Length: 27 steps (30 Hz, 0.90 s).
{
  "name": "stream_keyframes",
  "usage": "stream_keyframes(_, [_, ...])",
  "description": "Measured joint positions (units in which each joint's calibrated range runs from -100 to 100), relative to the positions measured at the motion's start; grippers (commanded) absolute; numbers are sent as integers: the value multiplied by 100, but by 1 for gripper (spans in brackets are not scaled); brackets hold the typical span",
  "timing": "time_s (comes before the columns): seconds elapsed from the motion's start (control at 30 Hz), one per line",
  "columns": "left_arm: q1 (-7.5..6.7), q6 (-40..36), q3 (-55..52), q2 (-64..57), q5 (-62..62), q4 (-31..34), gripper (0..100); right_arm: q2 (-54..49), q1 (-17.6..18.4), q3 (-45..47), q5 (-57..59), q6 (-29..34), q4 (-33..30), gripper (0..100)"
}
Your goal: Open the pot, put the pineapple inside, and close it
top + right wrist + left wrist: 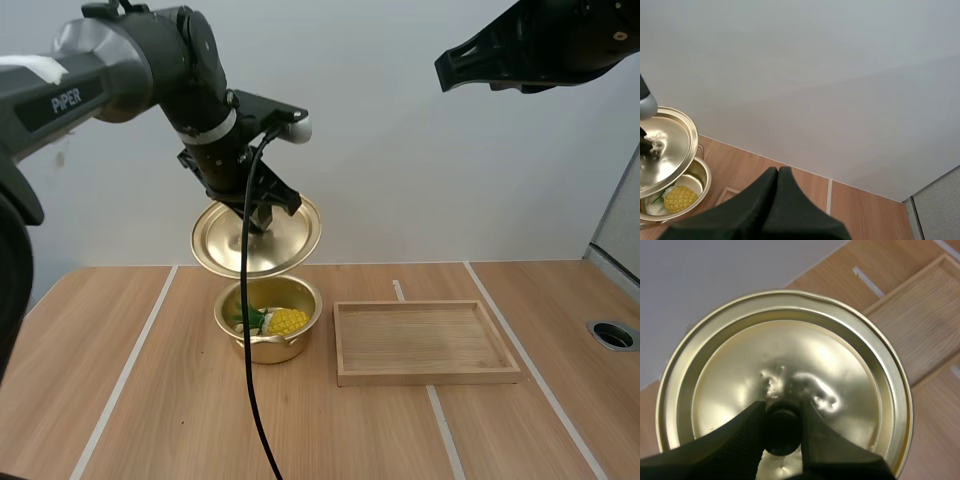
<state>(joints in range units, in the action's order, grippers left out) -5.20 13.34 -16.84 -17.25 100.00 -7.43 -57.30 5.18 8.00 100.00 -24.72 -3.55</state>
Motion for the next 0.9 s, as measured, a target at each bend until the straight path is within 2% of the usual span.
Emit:
stream_keyframes(0.27, [0,165,-706,73,-102,0,0,0,0,0,0,0,0,0])
stream_keyframes(0.9, [0,338,-478,1409,-938,0,0,0,0,0,0,0,0,0])
